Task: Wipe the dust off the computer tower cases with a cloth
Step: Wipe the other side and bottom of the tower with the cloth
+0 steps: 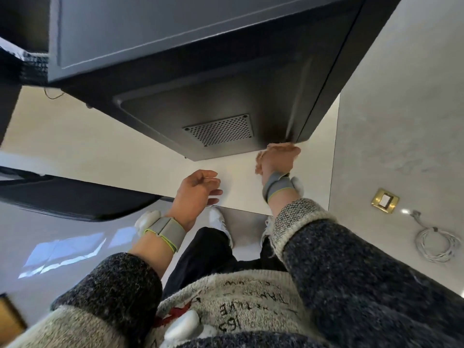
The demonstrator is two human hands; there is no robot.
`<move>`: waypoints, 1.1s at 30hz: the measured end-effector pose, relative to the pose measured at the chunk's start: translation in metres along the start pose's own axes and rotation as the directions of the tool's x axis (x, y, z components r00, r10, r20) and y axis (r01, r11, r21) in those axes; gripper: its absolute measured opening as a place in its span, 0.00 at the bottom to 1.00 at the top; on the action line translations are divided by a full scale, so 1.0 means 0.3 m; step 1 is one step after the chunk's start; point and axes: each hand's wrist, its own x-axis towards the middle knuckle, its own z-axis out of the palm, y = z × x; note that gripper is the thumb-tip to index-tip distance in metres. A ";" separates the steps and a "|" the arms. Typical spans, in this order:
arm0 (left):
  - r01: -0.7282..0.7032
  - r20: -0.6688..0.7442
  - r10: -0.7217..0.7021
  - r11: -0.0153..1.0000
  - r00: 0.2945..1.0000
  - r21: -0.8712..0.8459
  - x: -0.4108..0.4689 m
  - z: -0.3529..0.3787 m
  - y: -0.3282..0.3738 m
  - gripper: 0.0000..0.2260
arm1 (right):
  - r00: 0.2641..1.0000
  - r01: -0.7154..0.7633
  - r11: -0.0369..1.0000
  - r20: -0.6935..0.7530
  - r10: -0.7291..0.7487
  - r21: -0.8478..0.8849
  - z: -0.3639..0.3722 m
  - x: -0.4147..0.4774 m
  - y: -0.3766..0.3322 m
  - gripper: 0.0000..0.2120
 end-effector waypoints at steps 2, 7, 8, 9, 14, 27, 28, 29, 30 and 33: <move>0.000 -0.010 0.000 1.000 1.000 -0.016 0.012 -0.029 -0.001 0.09 | 0.996 -0.025 0.997 0.089 0.031 -0.070 0.073 -0.031 0.057 0.12; 0.003 -0.043 -0.006 0.997 0.999 -0.077 0.062 -0.139 0.028 0.09 | 0.996 0.079 0.996 0.038 -0.078 -0.049 0.080 -0.041 0.097 0.11; 0.001 -0.042 -0.005 0.996 0.999 -0.090 0.074 -0.154 0.030 0.09 | 0.994 0.099 0.995 -0.034 -0.099 -0.001 0.042 -0.019 0.092 0.15; -0.004 -0.035 0.000 0.995 0.999 -0.103 0.088 -0.171 0.030 0.10 | 0.981 0.131 0.991 -0.149 -0.124 0.038 0.006 0.004 0.083 0.17; -0.013 -0.013 0.011 0.994 1.000 -0.110 0.117 -0.257 0.030 0.11 | 0.911 0.127 0.992 -0.395 -0.116 0.003 -0.027 0.053 0.030 0.08; -0.080 0.058 0.079 0.997 0.995 0.012 0.151 -0.468 0.028 0.11 | 0.996 -0.026 0.995 0.078 0.033 -0.098 0.544 -0.215 0.322 0.08; -0.091 0.064 0.090 0.996 0.994 0.021 0.157 -0.468 0.035 0.11 | 0.992 -0.033 0.994 0.118 0.045 -0.109 0.536 -0.224 0.305 0.07; -0.102 0.075 0.099 0.994 0.992 0.031 0.162 -0.461 0.041 0.11 | 0.989 -0.032 0.993 0.142 0.048 -0.111 0.513 -0.195 0.306 0.06; -0.107 0.085 0.104 0.993 0.991 0.039 0.168 -0.450 0.047 0.11 | 0.990 -0.026 0.993 0.132 0.041 -0.114 0.478 -0.197 0.284 0.06; -0.125 0.133 0.117 0.991 0.984 0.051 0.175 -0.400 0.061 0.11 | 0.998 0.055 0.997 -0.023 -0.054 0.048 0.323 -0.177 0.218 0.16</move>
